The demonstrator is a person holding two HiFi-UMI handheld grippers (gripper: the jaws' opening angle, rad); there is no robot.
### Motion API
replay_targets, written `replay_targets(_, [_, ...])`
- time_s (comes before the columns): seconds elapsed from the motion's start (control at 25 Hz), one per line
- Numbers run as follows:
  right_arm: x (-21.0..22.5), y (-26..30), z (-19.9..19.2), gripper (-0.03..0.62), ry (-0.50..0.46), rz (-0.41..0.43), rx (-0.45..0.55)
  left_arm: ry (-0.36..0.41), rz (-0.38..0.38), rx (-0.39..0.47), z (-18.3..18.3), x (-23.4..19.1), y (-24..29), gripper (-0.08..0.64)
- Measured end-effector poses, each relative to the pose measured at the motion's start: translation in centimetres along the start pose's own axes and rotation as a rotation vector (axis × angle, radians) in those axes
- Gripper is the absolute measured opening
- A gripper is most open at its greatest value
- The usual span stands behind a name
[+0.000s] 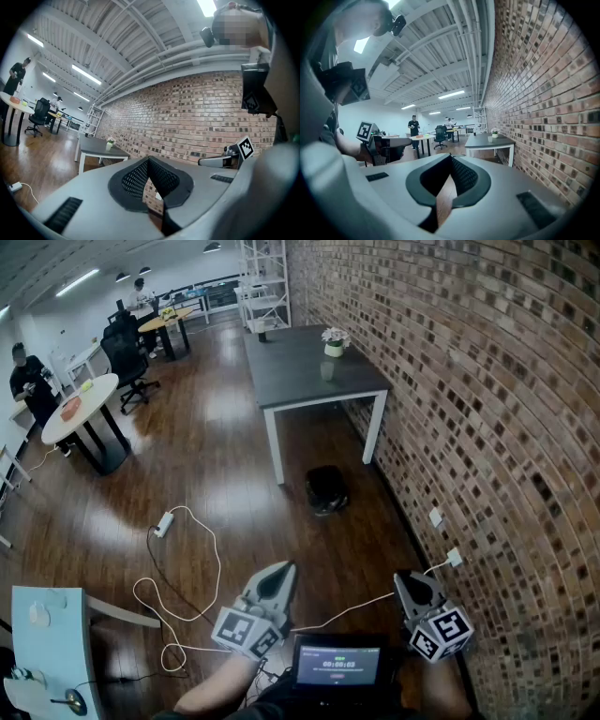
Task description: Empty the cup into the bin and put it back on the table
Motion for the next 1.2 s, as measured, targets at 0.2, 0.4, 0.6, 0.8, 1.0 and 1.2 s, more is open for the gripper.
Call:
replay_targets(0.2, [2.2, 2.0, -0.4, 0.002, 0.008, 0.014, -0.012, 0.017, -0.003, -0.019, -0.4, -0.4, 2.5, -0.006])
replay_targets(0.4, [5.8, 4.5, 0.1, 0.001, 0.016, 0.043, 0.000, 0.027, 0.042, -0.018, -0.6, -1.4, 5.8, -0.006])
replay_targets(0.6, [9.8, 7.2, 0.6, 0.002, 0.036, 0.075, 0.015, 0.057, 0.082, -0.003, -1.1, -2.2, 9.5, -0.006])
replay_targets(0.8, [13.8, 9.1, 1.2, 0.001, 0.023, 0.098, 0.029, 0.071, 0.111, 0.012, -1.9, -2.3, 12.8, -0.006])
replay_targets(1.0, [15.8, 10.9, 1.9, 0.001, -0.039, 0.114, 0.022, 0.087, 0.132, 0.039, -2.1, -3.2, 15.6, -0.006])
replay_targets(1.2, [17.7, 12.6, 2.1, 0.002, -0.024, 0.111, 0.020, 0.096, 0.121, 0.013, -2.8, -4.3, 18.3, -0.006])
Point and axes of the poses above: the fingertips, and each gripper's own axes: y forward along the fingers, x to its right, z out of its top, the point moved 10 cm from there along -y, backward along the fingers, and after that the axes turned 9 degrees about x, right-handed, at the moved point
